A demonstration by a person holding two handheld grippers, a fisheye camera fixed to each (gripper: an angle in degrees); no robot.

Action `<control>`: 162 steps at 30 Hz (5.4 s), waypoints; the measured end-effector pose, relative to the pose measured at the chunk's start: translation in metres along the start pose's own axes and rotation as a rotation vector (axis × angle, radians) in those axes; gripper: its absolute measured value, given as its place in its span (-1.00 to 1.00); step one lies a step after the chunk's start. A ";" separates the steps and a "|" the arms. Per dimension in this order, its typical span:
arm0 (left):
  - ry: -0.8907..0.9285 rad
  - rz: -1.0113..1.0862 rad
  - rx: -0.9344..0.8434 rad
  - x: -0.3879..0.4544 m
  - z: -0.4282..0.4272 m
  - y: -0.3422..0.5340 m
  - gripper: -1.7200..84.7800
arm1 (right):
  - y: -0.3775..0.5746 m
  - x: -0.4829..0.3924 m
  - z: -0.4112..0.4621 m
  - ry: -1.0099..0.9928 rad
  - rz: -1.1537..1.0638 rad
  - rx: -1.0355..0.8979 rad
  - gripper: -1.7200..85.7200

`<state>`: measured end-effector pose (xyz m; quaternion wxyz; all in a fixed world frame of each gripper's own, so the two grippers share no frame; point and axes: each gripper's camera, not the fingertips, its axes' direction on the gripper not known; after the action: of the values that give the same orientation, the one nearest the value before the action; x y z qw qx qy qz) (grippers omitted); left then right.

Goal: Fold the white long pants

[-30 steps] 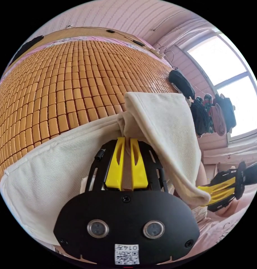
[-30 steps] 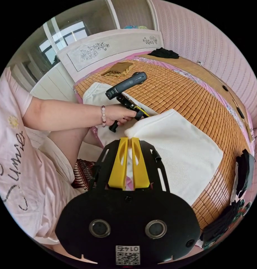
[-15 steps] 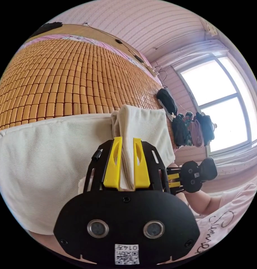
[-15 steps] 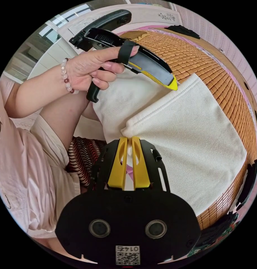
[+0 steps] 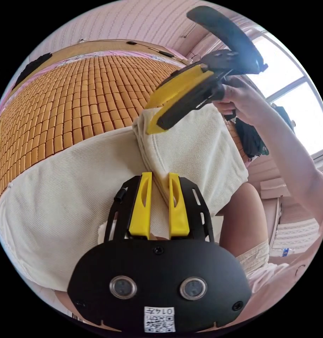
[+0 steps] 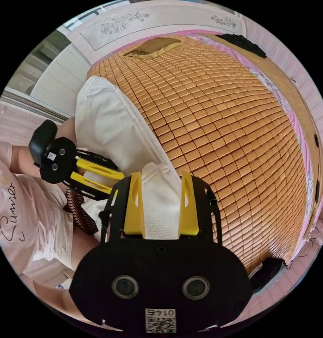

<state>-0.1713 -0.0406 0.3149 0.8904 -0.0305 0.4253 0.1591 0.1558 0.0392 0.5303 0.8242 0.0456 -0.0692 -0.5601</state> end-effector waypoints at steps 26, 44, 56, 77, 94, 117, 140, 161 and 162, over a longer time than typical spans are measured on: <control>0.062 0.221 0.288 0.081 -0.141 0.093 -0.84 | 0.109 -0.063 -0.175 -0.030 -0.198 0.405 -0.84; -0.293 -0.473 0.243 -0.143 -0.217 0.244 -0.78 | 0.009 -0.065 -0.030 -0.048 0.223 0.408 -0.74; -0.026 0.013 0.063 -0.004 -0.079 0.157 -0.85 | 0.153 -0.150 0.081 0.057 0.487 0.254 -0.95; -0.175 0.157 0.014 0.024 0.050 -0.040 -0.83 | 0.245 -0.101 0.129 -0.614 0.741 0.432 -0.81; -0.161 -0.002 0.104 0.023 -0.067 0.164 -0.87 | 0.250 -0.096 0.067 -0.228 0.804 0.404 -0.82; -0.278 0.266 -0.055 0.088 0.030 0.122 -0.98 | -0.143 -0.117 0.048 0.199 0.046 -0.149 -0.97; 0.039 0.278 0.087 0.042 -0.013 -0.110 -0.79 | 0.298 -0.098 0.094 -0.187 0.926 0.381 -0.52; 0.123 0.411 0.011 0.138 0.003 -0.270 -0.85 | 0.480 -0.124 0.059 -0.065 0.873 0.886 -0.82; 0.164 0.426 0.063 0.133 -0.024 -0.262 -0.85 | 0.481 -0.130 0.050 -0.034 0.846 0.894 -0.81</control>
<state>-0.0304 -0.2592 0.1762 0.7996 0.0752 0.4980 0.3271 0.5421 0.3372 0.6445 0.8748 0.3466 -0.3227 -0.1019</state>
